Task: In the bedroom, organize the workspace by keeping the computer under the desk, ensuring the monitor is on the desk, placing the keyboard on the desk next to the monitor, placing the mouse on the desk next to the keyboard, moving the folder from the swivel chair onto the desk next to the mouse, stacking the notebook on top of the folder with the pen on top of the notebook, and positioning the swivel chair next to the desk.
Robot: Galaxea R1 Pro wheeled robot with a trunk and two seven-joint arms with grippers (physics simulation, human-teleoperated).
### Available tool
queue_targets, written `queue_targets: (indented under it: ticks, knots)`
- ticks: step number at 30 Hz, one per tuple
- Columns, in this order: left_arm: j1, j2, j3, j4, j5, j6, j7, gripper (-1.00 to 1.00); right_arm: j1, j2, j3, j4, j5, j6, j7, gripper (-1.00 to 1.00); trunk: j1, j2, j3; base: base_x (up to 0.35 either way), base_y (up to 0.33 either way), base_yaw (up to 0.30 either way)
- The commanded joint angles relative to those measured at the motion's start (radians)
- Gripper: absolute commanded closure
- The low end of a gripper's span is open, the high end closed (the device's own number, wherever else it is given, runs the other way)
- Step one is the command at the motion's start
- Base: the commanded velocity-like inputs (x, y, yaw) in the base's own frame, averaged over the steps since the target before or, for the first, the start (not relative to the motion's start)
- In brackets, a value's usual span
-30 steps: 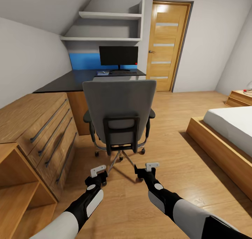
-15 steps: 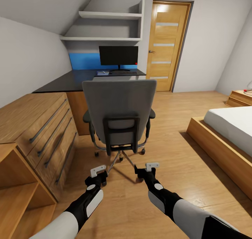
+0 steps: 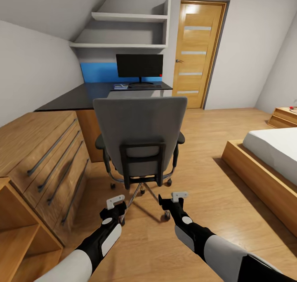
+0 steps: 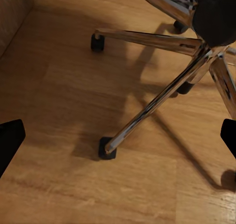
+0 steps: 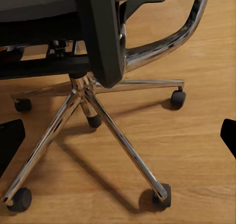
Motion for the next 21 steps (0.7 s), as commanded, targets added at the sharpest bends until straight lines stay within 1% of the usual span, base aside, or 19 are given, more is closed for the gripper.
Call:
queue_targets:
  ticks: [1,11,21]
  knots:
    - [-0.001,0.001,-0.008,0.000,0.010,-0.007,0.006,-1.00,-0.001,0.000,0.009,0.000,-0.006,-0.004,-0.007,-1.00,0.000,0.000,-0.001,0.084,0.000,0.000]
    - [-0.001,0.000,-0.008,0.000,0.010,-0.007,0.007,-1.00,-0.001,0.000,0.010,0.000,-0.005,-0.005,-0.007,-1.00,0.000,0.000,-0.001,0.206,0.000,0.000]
    - [-0.001,0.000,-0.008,0.000,0.010,-0.007,0.007,-1.00,-0.001,0.001,0.010,0.000,-0.005,-0.005,-0.007,-1.00,0.000,0.000,-0.001,0.031,0.000,0.000]
